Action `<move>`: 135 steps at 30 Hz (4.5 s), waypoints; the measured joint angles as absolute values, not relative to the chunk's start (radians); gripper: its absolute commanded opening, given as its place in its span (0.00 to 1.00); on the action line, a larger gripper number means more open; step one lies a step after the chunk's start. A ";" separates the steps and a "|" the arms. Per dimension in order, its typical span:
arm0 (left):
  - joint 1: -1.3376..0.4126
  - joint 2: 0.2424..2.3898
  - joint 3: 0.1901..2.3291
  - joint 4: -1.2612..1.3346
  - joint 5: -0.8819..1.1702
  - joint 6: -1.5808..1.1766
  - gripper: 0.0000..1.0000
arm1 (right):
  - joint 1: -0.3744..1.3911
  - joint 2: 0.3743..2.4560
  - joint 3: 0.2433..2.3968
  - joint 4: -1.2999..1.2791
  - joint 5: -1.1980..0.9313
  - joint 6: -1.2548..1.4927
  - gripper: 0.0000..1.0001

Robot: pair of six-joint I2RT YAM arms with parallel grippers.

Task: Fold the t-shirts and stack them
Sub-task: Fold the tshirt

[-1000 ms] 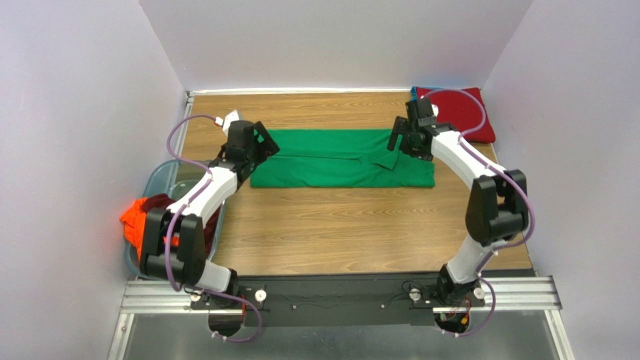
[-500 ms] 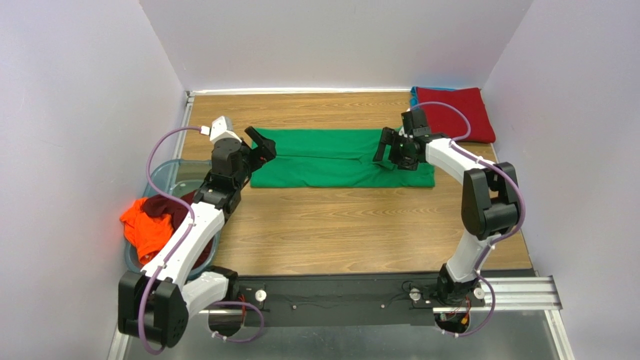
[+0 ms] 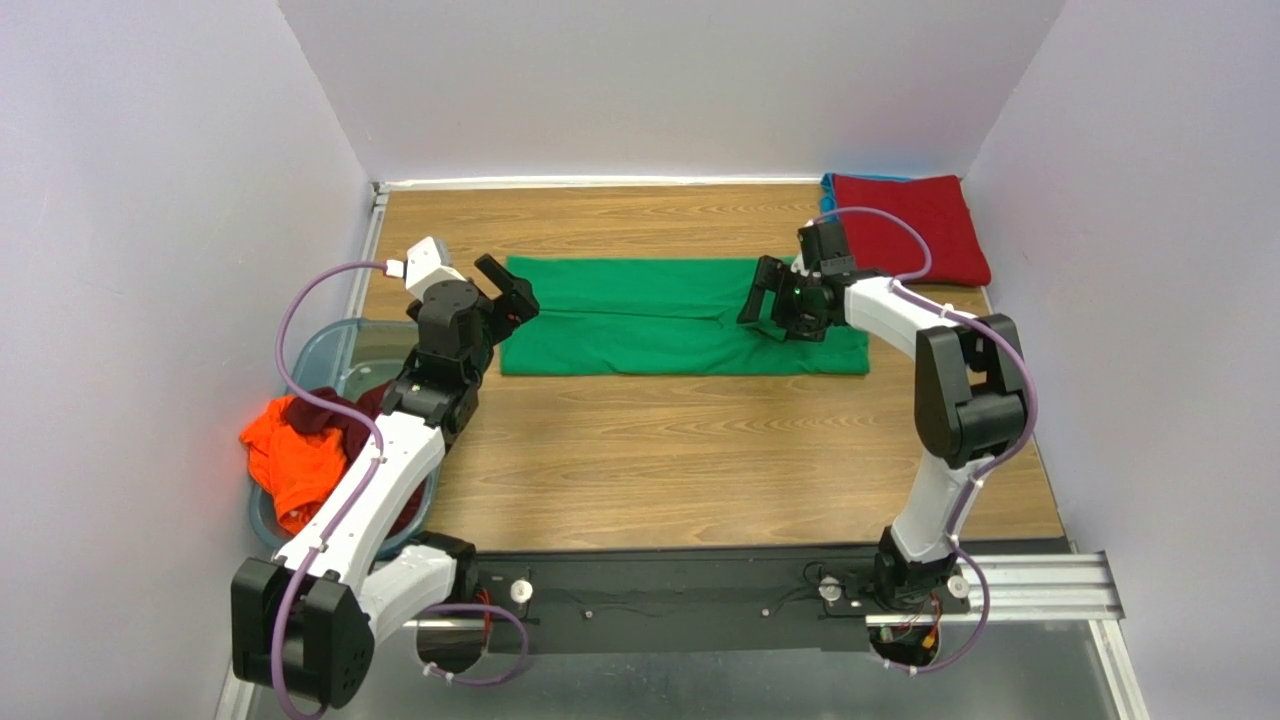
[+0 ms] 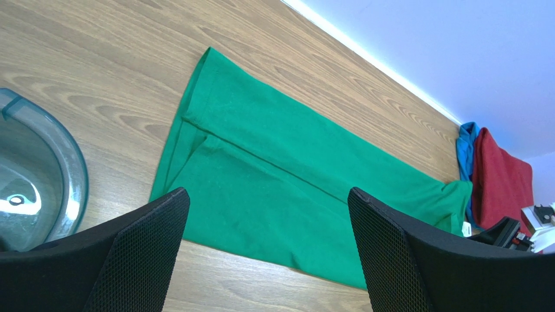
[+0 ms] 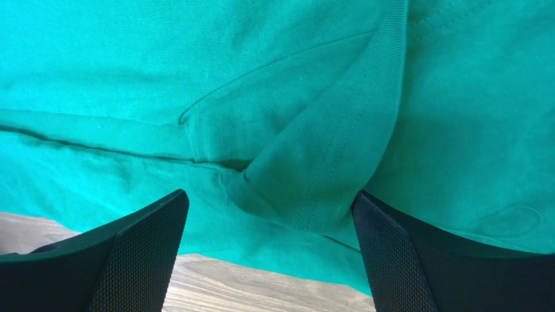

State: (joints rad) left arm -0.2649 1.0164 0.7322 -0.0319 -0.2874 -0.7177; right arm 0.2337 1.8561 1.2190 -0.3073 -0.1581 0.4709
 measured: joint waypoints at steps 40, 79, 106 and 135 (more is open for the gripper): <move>-0.264 1.518 0.936 0.269 -0.004 -0.685 0.98 | 0.245 1.678 1.081 -0.212 -0.066 0.615 1.00; -0.532 1.598 0.698 0.208 0.245 -0.809 0.98 | 0.201 2.280 1.711 -0.183 -0.440 0.414 1.00; -0.836 1.606 0.744 0.138 0.175 -1.041 0.98 | 0.299 2.674 2.360 -0.328 -0.528 0.385 1.00; -0.913 0.904 0.553 -0.512 -0.224 -1.219 0.98 | 0.313 1.594 1.301 -0.406 -0.078 0.466 1.00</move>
